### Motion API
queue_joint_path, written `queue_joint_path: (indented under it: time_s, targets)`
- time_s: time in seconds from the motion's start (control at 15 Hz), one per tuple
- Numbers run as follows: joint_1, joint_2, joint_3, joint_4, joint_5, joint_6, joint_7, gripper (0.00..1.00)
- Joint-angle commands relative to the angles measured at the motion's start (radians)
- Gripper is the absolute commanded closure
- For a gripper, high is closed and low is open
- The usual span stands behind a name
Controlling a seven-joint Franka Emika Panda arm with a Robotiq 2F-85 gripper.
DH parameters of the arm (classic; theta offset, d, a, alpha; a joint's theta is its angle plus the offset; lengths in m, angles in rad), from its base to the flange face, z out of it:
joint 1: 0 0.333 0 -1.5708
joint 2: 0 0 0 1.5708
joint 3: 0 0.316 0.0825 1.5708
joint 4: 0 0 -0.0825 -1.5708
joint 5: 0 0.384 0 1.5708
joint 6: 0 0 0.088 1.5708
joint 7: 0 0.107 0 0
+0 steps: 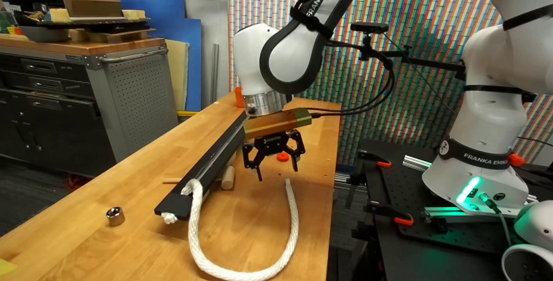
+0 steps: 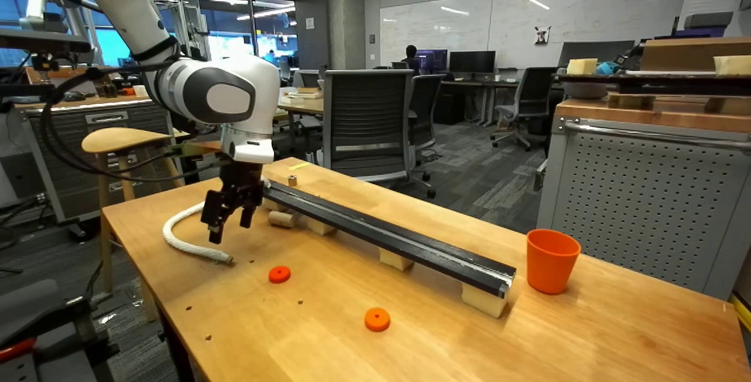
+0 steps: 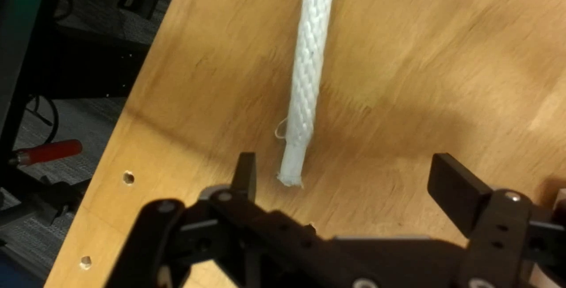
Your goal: Put the white rope on the board
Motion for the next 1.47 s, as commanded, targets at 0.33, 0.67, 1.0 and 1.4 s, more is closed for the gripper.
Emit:
queue_joint_path:
  time_s: [0.33,0.67,1.0,1.4]
  targets:
    - [0.033,0.020,-0.018,-0.014,0.010,0.023,0.068,0.00]
    - [0.019,0.033,0.004,-0.021,0.089,0.030,0.052,0.00]
    - [0.004,0.058,0.020,-0.017,0.163,0.019,0.020,0.00]
    - [-0.013,0.075,0.030,-0.013,0.252,0.008,-0.017,0.32]
